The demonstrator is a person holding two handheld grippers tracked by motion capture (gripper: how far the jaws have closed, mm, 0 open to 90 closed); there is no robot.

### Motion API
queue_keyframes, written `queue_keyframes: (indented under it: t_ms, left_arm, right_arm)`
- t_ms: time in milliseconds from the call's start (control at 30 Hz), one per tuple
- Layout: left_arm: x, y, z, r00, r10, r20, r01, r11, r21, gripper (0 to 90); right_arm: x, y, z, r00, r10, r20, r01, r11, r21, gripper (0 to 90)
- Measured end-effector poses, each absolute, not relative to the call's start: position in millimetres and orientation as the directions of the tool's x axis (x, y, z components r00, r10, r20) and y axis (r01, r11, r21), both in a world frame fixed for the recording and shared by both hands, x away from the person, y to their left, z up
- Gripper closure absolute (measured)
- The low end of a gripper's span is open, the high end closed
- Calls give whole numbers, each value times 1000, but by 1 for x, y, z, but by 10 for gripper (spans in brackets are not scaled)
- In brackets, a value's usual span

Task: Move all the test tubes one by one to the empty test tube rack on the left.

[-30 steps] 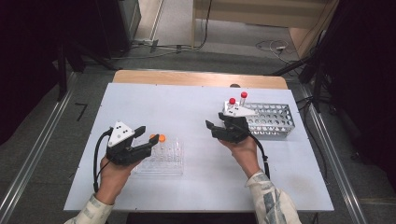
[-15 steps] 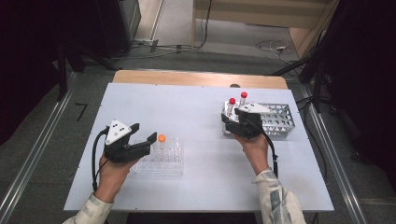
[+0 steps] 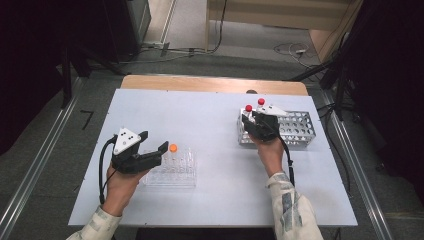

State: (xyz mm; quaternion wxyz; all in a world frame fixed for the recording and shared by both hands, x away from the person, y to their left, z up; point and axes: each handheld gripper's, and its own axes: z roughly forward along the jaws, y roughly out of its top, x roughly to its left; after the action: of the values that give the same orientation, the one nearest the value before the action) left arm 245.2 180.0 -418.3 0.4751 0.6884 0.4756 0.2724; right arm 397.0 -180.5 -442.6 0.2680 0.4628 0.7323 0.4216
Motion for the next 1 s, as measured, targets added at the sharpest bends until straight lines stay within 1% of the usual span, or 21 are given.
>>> queue_keyframes:
  t_ms: [100,200,400,600,1000]
  left_arm:
    - [245,181,-418,398,914,-78,396,-94,913,251]
    - [245,181,-418,396,915,-79,398,-93,913,251]
    - [245,182,-418,395,915,-80,398,-92,913,251]
    - [246,183,-418,393,916,-82,399,-89,912,251]
    - [246,185,-416,380,920,-98,399,-68,914,251]
  right_arm:
    - [403,-180,-442,-426,905,-14,462,231,856,559]
    - [406,-177,-442,-426,904,-21,467,240,851,598]
    - [409,-176,-445,-422,906,-21,476,241,846,706]
    - [408,-177,-439,-422,906,-23,463,237,854,712]
    - [402,-175,-404,-424,904,-48,406,238,882,714]
